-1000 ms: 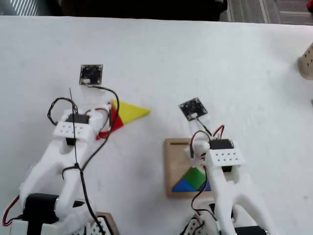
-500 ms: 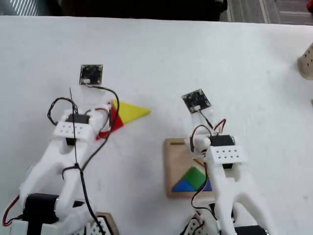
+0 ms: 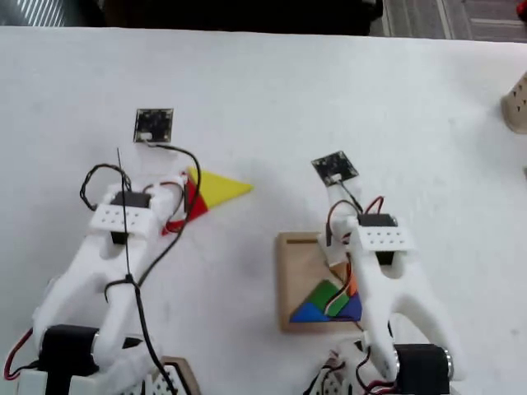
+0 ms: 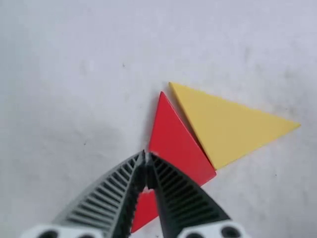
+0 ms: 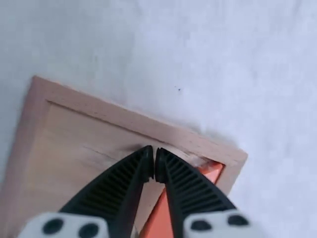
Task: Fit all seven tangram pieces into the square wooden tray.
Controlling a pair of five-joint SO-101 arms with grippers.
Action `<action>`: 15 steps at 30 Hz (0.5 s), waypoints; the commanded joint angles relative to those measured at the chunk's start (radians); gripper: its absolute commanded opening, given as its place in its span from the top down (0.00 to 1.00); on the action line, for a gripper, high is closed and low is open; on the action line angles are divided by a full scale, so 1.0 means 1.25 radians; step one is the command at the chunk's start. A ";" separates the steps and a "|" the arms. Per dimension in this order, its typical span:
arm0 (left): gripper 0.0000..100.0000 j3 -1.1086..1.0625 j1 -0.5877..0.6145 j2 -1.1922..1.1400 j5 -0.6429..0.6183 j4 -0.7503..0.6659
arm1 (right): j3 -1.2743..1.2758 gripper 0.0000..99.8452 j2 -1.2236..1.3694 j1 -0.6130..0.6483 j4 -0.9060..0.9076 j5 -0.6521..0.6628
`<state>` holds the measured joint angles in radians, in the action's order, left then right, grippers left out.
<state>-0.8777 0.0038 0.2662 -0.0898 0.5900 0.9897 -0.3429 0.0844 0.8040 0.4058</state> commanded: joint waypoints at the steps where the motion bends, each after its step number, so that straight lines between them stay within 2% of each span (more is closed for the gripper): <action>1: 0.98 0.045 -0.003 0.004 -0.005 -0.014 | -0.038 0.98 -0.001 -0.035 0.030 0.016; 6: 0.98 0.045 -0.003 0.004 -0.005 -0.014 | -0.038 0.98 -0.001 -0.040 0.073 0.027; 15: 0.98 0.047 -0.003 0.004 -0.005 -0.014 | -0.043 0.98 -0.001 -0.007 0.030 0.039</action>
<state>-0.8777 0.0038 0.2662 -0.0898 0.5900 0.9743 -0.3429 0.0491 0.8823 0.4427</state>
